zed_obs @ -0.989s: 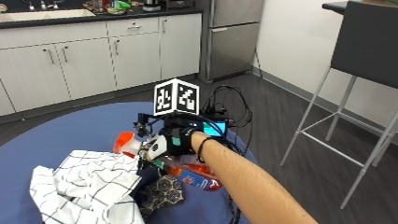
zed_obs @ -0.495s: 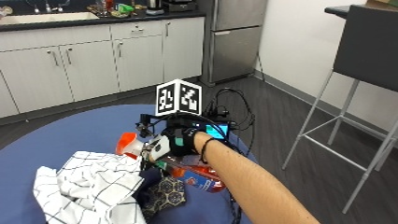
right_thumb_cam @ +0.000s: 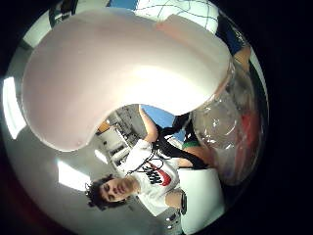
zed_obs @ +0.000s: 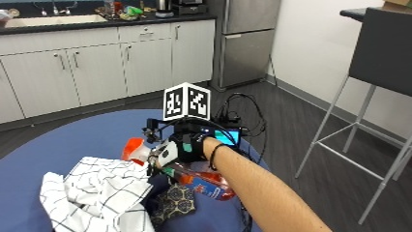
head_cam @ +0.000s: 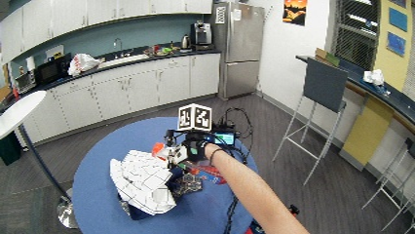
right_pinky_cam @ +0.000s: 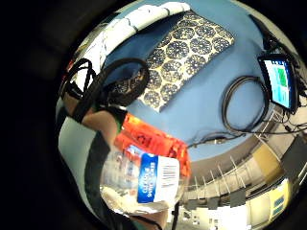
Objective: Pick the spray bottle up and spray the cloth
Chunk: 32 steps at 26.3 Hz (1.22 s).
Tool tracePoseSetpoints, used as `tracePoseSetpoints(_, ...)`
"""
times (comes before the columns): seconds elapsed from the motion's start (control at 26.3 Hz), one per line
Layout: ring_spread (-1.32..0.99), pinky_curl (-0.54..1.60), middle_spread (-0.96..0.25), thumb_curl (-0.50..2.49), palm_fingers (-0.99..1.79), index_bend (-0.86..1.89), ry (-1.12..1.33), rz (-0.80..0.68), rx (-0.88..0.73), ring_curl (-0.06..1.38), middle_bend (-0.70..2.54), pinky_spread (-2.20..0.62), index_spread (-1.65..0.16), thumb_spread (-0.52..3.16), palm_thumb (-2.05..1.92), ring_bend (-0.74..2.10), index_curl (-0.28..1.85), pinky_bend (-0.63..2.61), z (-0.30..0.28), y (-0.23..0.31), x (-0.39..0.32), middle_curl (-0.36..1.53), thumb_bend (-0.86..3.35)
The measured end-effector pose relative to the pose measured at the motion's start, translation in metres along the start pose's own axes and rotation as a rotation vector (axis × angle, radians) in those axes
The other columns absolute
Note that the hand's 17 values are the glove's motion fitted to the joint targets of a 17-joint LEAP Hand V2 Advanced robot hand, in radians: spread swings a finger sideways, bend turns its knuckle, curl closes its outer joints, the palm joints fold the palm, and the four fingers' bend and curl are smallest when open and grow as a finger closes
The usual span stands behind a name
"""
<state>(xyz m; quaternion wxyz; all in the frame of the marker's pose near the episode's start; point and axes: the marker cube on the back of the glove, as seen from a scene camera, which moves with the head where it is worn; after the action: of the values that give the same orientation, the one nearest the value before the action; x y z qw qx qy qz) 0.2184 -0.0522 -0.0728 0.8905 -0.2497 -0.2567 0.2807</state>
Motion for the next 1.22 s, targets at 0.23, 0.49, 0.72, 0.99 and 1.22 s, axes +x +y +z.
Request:
tracePoseSetpoints(0.23,-0.09,0.34,-0.08,0.57,1.21,0.14,-0.018,-0.071,0.016,0.4,0.48,0.08,-0.16,0.87,0.85,0.54,0.35,0.33,0.004,0.009,-0.009,0.45,-0.03)
tracePoseSetpoints(0.49,-0.09,0.34,-0.07,0.57,1.21,0.14,-0.139,-0.378,0.23,0.39,0.48,0.08,-0.16,0.87,0.84,0.54,0.35,0.34,0.006,0.046,-0.08,0.45,-0.03)
tracePoseSetpoints(0.72,-0.08,0.34,-0.07,0.57,1.19,0.14,-0.35,-0.592,0.443,0.39,0.49,0.08,-0.16,0.88,0.84,0.53,0.35,0.33,0.02,0.062,-0.147,0.45,-0.03)
tracePoseSetpoints(0.99,-0.08,0.33,-0.07,0.57,1.18,0.13,-0.421,-0.692,0.557,0.39,0.49,0.08,-0.17,0.89,0.85,0.52,0.35,0.32,0.063,0.037,-0.21,0.45,-0.02)
tracePoseSetpoints(1.22,-0.08,0.33,-0.07,0.54,1.14,0.11,-0.444,-0.711,0.556,0.39,0.52,0.07,-0.18,0.95,0.78,0.49,0.34,0.3,0.103,-0.017,-0.231,0.45,-0.04)
